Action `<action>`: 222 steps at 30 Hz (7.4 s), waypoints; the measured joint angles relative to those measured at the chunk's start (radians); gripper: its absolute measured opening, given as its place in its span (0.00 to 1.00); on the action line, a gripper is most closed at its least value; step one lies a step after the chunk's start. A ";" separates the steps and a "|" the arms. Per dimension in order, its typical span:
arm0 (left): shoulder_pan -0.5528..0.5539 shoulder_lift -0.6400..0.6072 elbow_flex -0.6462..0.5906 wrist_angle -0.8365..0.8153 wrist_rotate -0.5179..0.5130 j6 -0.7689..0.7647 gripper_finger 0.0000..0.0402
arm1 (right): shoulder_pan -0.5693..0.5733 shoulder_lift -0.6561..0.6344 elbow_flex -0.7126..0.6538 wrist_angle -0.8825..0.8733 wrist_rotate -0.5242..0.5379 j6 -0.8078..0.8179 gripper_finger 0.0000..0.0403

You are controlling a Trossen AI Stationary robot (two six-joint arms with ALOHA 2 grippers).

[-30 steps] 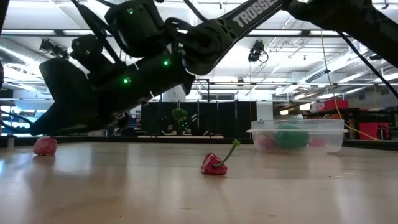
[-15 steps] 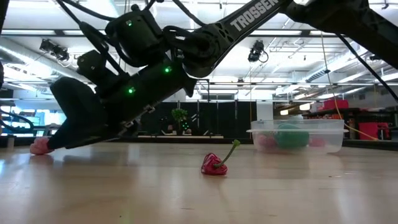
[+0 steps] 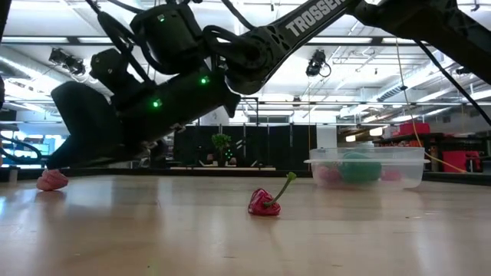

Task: Pick and placing Produce into tupperware
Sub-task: Put the pink peach into the transparent container

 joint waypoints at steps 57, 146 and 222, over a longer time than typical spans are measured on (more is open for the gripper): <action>0.000 0.000 0.000 0.000 0.000 0.007 0.23 | -0.013 0.045 0.004 0.013 -0.063 -0.024 0.04; -0.375 0.334 -0.001 0.001 0.566 -0.784 0.20 | 0.130 -1.522 -1.207 -0.432 0.401 -0.006 0.37; -0.435 0.796 0.000 0.015 1.106 -0.876 0.11 | 0.093 -1.578 -1.130 -0.613 0.400 -0.167 0.36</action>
